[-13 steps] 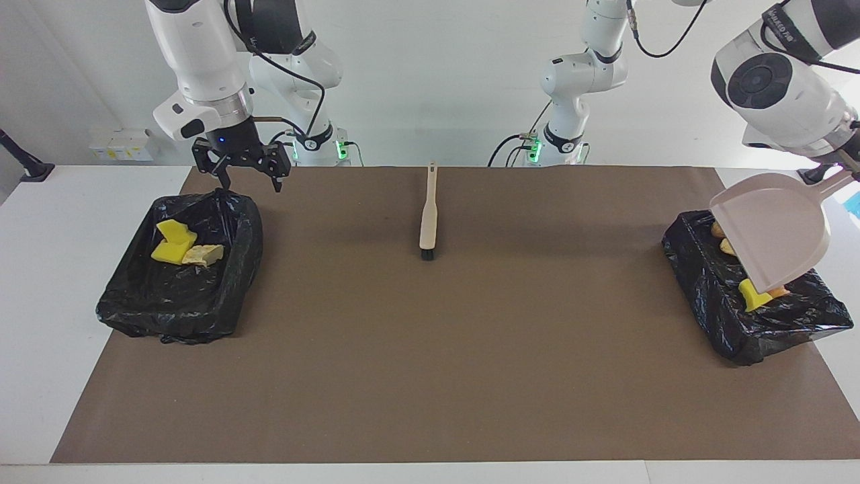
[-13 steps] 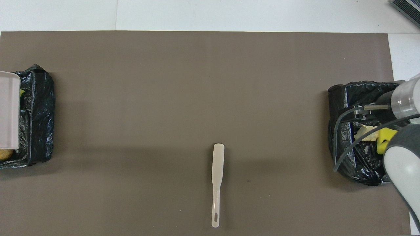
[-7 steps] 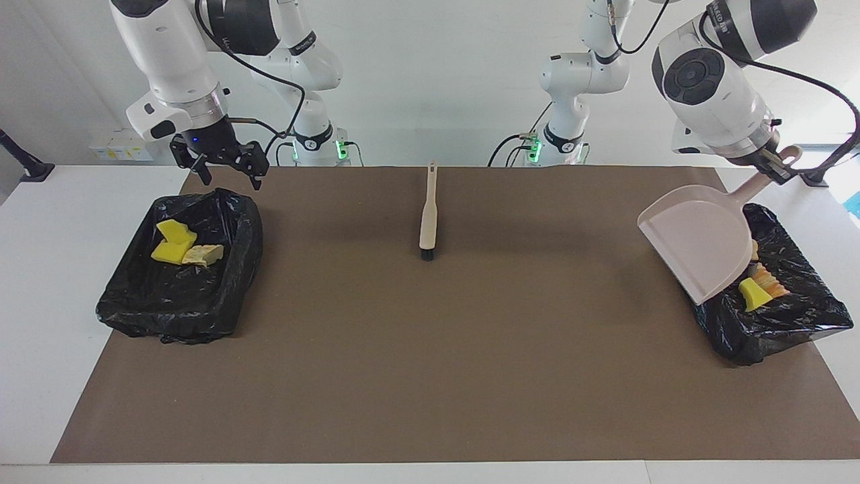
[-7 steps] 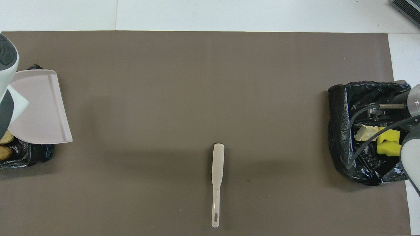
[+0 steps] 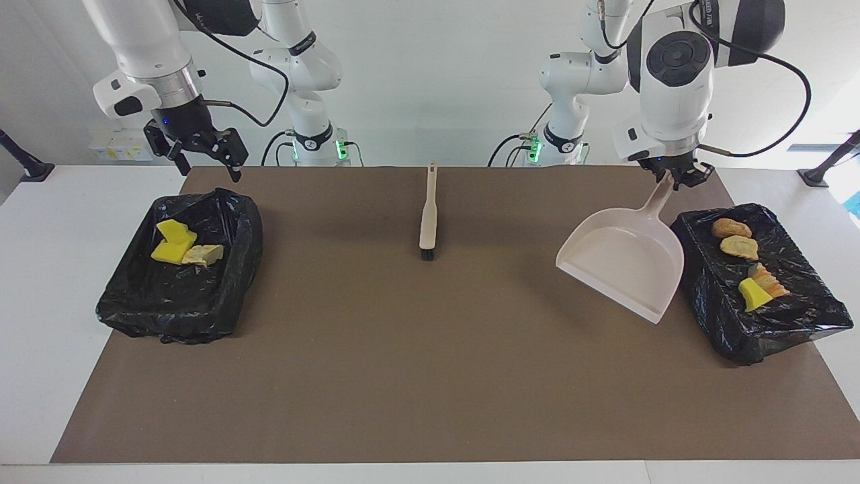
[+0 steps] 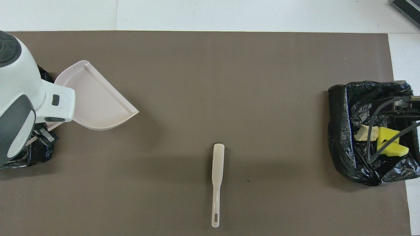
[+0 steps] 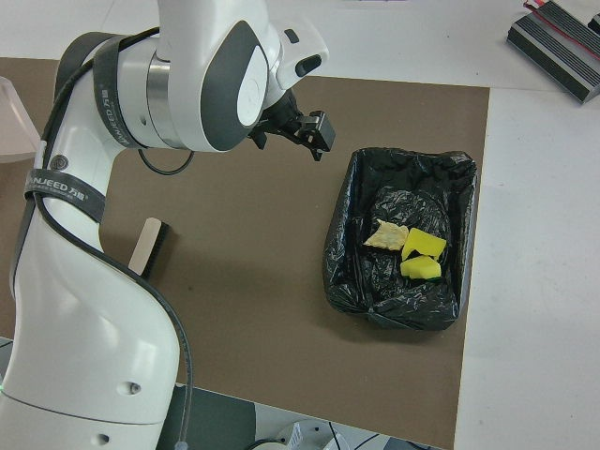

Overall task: Sweep and dump trash in bin
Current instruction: 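Bring the emptied dustpan back over the table with the left gripper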

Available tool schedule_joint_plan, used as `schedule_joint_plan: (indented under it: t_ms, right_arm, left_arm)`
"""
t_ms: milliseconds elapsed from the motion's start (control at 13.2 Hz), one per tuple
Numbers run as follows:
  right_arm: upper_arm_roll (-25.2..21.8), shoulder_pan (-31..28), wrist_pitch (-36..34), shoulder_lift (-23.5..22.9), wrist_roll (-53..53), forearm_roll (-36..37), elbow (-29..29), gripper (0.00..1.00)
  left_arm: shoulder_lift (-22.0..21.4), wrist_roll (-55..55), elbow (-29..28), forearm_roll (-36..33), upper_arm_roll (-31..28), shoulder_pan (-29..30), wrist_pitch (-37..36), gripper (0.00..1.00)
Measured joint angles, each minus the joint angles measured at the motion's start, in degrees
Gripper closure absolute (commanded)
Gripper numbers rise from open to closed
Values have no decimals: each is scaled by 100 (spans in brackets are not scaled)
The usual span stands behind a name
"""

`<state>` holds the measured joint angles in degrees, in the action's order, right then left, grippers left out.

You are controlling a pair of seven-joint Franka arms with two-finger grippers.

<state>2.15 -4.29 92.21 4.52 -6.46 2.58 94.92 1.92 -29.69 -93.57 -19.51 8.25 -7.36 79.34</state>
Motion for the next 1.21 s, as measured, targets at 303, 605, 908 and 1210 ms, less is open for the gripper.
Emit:
schedule_joint_plan:
  t_ms: [303, 605, 908, 1210]
  right_arm:
    - [17, 17, -8, -15, 0, -4, 0, 0]
    - [72, 20, -8, -15, 0, -6, 0, 0]
    - [72, 20, -8, -15, 0, -6, 0, 0]
    - [73, 53, -8, -27, 0, -9, 0, 0]
  left_arm:
    - [76, 2025, -349, 1029, 57, -405, 866, 100]
    - [519, 4272, -653, 1618, 93, -1151, 2200, 100]
    - [1449, 5410, -692, 1647, 98, -1871, 3806, 100]
    - [1990, 5930, -673, 1686, 95, -2024, 4581, 100]
